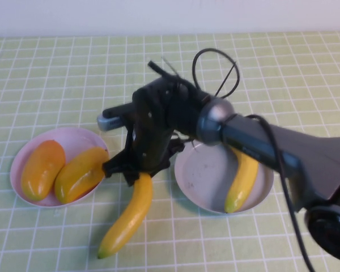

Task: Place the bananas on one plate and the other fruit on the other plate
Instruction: Put another type of fruit in the right plate

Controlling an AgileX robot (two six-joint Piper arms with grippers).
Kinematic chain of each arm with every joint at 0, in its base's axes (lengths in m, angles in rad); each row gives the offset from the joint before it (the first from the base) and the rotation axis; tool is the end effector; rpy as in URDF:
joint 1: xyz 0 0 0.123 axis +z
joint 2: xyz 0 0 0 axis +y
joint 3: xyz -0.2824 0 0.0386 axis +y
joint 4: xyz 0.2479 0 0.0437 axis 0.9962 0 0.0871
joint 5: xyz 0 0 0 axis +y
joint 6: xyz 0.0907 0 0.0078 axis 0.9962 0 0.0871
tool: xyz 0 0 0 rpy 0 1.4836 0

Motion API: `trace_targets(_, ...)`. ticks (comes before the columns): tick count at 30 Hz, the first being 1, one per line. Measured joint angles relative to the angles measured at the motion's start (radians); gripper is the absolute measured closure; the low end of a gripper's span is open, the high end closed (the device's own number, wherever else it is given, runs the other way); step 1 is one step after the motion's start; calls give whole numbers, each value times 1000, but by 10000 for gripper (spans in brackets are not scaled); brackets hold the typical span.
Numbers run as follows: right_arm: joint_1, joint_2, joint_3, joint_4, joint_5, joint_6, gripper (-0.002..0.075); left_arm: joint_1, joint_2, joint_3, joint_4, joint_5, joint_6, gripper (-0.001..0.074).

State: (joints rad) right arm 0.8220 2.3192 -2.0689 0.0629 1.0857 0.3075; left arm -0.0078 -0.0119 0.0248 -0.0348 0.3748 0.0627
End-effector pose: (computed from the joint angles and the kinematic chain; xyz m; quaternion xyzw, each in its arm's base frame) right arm 0.3368 0.3698 0.1984 -0.2413 0.9567 0.1109 0.1194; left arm 0.0525 -0.0016 0.1717 0.0191 0.8047 0.0016 0.5934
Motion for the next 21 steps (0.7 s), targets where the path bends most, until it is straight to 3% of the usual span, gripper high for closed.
trace_targets(12, -178, -162, -8, -230, 141, 4, 432, 0, 0, 0, 0, 0, 0, 731)
trace_targets(21, -250, -140, 45, -258, 147, -22, 432, 0, 0, 0, 0, 0, 0, 731)
